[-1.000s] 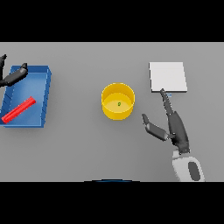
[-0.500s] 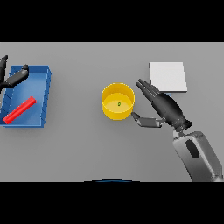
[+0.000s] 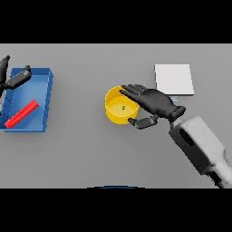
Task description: Pick up the red beaker and tilt it to pour out 1 green nut into yellow bowl. Pick up the yellow bowl and place it on the metallic measuring scale.
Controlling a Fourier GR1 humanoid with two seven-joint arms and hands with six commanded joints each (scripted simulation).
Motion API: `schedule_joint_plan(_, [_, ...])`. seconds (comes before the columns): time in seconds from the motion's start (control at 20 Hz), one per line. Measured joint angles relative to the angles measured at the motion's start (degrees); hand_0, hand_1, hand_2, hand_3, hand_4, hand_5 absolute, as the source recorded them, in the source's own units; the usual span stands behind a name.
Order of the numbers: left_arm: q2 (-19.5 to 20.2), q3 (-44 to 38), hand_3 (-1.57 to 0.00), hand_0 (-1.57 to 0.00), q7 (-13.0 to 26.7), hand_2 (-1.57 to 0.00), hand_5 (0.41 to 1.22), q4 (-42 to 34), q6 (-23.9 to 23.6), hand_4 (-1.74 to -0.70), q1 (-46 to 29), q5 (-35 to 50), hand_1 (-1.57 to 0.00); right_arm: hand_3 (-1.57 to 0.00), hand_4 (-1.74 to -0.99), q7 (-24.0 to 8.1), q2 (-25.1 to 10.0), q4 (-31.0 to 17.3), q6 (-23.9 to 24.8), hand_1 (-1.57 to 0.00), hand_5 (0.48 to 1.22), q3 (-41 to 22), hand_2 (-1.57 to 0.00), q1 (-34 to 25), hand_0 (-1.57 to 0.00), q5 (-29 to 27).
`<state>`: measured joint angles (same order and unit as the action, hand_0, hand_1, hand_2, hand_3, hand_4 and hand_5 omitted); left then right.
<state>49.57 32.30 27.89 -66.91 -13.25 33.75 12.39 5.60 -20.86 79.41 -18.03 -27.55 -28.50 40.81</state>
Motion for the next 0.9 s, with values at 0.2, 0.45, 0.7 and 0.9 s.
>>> schedule_joint_plan(0.2, [0.1,0.3,0.00,0.00,-0.4,0.00,0.720,0.4,0.0,-0.79,-0.2,-0.5,0.00,0.00,-1.250,3.1,1.0,-5.1,-1.8,0.00,0.686,-2.9,0.00,-3.5,0.00,1.3])
schedule_joint_plan(0.45, [0.6,-0.1,0.00,0.00,-0.9,0.00,0.733,1.0,0.7,-0.80,0.6,-0.4,0.00,0.00,-1.260,5.3,2.2,-10.1,-4.5,0.00,0.679,-5.1,0.00,-6.5,0.00,1.8])
schedule_joint_plan(0.7, [0.6,-0.2,0.00,0.00,-0.8,0.00,0.737,0.8,0.9,-0.80,0.3,0.0,0.00,0.00,-1.300,4.1,3.6,-13.8,-6.3,0.00,0.671,-7.1,0.00,-8.9,0.00,3.2])
schedule_joint_plan(0.9, [0.1,0.0,0.00,0.00,-0.7,0.00,0.732,1.3,0.7,-0.79,0.6,-0.3,0.00,0.00,-1.304,3.7,3.9,-15.9,-7.8,0.00,0.703,-8.8,0.00,-10.5,0.00,4.5])
